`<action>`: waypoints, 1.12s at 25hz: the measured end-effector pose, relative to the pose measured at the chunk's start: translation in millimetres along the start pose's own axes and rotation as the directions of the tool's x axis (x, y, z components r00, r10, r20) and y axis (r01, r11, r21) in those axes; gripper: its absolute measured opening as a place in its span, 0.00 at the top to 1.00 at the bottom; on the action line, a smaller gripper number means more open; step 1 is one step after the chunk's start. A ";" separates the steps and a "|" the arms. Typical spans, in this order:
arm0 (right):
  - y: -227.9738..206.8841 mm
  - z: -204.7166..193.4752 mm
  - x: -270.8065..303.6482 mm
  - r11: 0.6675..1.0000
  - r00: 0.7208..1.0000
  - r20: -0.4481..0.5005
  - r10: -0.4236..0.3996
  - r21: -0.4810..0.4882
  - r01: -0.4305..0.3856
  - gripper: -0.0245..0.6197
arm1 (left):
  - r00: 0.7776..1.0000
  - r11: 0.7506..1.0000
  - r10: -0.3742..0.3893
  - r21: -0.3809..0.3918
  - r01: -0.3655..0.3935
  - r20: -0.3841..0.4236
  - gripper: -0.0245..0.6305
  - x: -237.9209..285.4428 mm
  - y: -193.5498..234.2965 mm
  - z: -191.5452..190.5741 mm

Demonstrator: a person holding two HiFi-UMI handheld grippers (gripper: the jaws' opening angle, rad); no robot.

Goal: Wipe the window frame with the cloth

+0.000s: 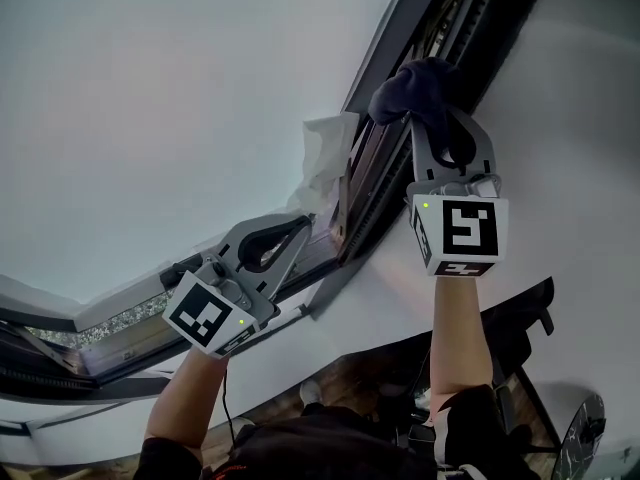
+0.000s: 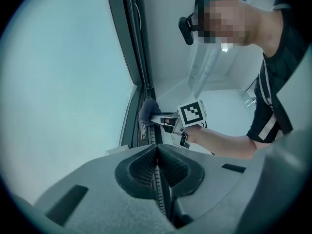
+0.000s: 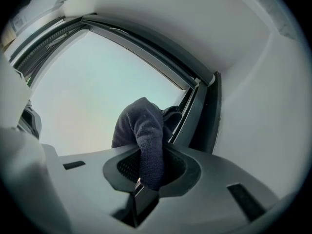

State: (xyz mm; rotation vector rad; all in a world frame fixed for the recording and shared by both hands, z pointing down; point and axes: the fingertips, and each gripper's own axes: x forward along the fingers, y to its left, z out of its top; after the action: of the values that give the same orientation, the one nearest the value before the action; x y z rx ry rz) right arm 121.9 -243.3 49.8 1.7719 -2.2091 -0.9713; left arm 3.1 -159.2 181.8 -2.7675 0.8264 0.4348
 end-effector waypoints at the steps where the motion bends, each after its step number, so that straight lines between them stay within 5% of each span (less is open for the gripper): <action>1: -1.2 0.6 0.5 1.000 1.000 -0.001 -0.004 -0.005 0.004 0.87 | 1.000 1.000 0.000 -0.001 0.000 0.002 0.93 0.1 0.9 0.2; 21: 35.2 -50.0 -8.5 0.995 0.993 -0.115 -0.017 -0.098 0.006 0.87 | 0.999 0.997 -0.006 -0.077 0.003 -0.040 0.93 -15.6 1.3 -35.9; 28: 55.0 -74.0 -17.8 0.972 0.986 -0.162 -0.031 -0.234 -0.008 0.87 | 0.998 0.994 -0.002 -0.112 -0.004 -0.059 0.93 -25.4 -5.4 -52.2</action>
State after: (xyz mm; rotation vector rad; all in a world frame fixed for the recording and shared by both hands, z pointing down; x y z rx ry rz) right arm 118.2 -250.6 143.3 1.6942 -1.9004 -1.0020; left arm -2.8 -157.3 239.8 -2.8964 0.8416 0.4138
